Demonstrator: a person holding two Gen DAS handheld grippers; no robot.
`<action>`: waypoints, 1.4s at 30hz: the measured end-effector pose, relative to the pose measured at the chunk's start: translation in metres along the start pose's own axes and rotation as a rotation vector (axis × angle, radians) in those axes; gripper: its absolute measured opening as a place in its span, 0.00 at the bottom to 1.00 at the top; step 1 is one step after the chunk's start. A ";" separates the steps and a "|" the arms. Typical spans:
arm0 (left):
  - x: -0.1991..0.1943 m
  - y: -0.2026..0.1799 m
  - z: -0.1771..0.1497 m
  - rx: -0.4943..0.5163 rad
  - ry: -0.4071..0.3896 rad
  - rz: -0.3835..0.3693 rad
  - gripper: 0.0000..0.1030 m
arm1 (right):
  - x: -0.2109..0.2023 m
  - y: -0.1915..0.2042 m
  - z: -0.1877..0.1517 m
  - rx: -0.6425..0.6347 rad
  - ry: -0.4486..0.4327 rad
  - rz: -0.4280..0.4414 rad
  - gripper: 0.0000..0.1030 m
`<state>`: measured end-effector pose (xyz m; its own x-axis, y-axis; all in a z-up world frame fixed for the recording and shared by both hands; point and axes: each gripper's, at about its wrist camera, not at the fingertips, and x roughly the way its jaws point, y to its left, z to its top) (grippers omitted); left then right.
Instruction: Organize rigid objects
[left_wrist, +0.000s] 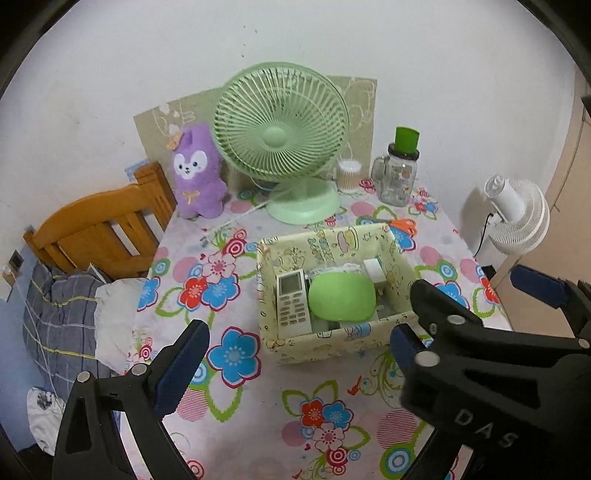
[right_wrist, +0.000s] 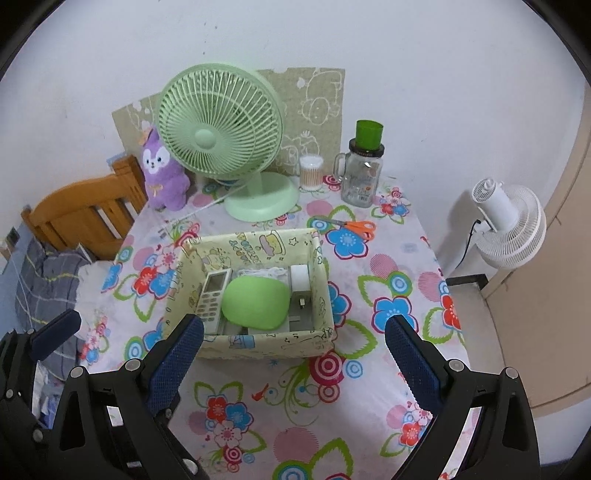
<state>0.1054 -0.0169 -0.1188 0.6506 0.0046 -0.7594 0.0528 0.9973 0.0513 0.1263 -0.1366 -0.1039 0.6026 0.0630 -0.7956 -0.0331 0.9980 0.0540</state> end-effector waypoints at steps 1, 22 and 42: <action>-0.004 0.001 0.001 -0.003 -0.006 0.001 0.97 | -0.002 0.000 0.000 0.003 -0.004 0.003 0.97; -0.088 0.005 0.008 -0.035 -0.158 0.049 0.98 | -0.096 0.000 0.007 0.028 -0.183 0.021 0.97; -0.137 0.014 0.012 -0.031 -0.265 0.066 1.00 | -0.145 -0.007 0.009 0.032 -0.303 0.005 0.97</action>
<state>0.0260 -0.0043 -0.0058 0.8278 0.0547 -0.5584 -0.0171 0.9972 0.0724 0.0463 -0.1525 0.0161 0.8131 0.0584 -0.5791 -0.0142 0.9966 0.0806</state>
